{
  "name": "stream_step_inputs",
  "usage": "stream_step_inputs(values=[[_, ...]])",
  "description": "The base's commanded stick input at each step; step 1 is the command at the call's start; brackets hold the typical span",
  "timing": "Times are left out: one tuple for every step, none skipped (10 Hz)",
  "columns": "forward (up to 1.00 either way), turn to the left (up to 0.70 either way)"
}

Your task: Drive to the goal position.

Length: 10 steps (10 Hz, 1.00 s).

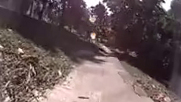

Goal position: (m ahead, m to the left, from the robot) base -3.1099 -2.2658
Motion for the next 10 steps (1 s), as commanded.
stream_step_inputs(values=[[0.50, -0.08], [0.50, 0.00], [0.50, 0.00], [0.50, 0.00], [0.50, 0.00], [0.50, 0.00], [0.50, 0.00], [0.50, 0.00], [0.50, 0.00], [0.50, 0.00]])
